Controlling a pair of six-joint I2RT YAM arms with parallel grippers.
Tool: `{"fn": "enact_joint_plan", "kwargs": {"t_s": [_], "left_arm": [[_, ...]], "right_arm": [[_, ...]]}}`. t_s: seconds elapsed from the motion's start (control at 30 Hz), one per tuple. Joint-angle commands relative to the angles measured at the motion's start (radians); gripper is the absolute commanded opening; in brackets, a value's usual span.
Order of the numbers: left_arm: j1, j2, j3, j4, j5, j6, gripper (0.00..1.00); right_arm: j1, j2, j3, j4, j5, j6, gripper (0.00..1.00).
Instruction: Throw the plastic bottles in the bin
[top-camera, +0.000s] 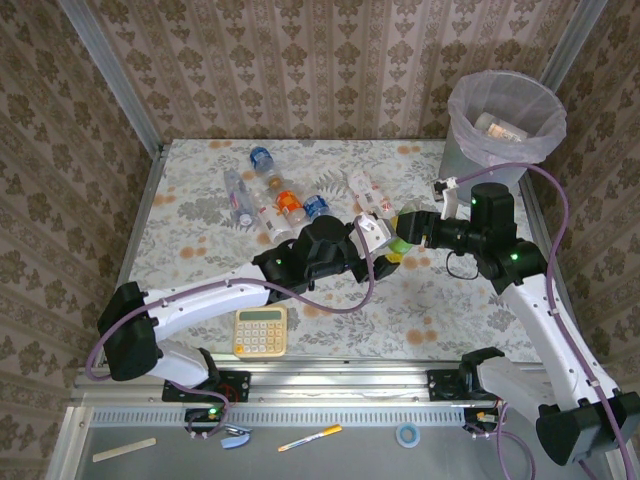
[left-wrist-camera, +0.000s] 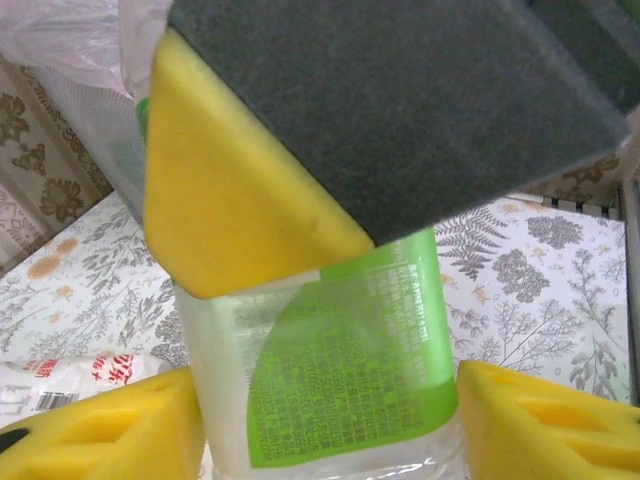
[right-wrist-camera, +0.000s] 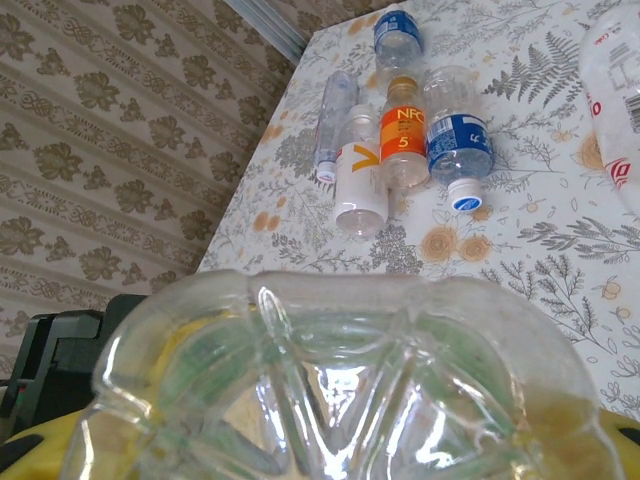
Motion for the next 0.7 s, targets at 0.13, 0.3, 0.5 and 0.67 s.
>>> {"fn": "enact_joint_plan", "kwargs": {"t_s": [0.13,0.3,0.5,0.67], "left_arm": [[-0.018,-0.028,-0.014,0.05,0.025,0.015,0.87],[-0.019,-0.032,-0.034,0.072,0.013,0.009,0.99],[-0.012,-0.045,-0.051,0.075,0.016,-0.009,1.0],[-0.001,-0.063,-0.079,0.07,0.016,-0.033,1.0]], "right_arm": [[0.0,0.011,0.027,-0.002,0.027,0.0,0.42],[-0.001,0.011,0.03,-0.004,0.038,-0.004,0.38],[0.0,0.003,0.036,-0.016,0.069,-0.016,0.36],[0.0,-0.009,0.041,-0.029,0.113,-0.034,0.34]]}}
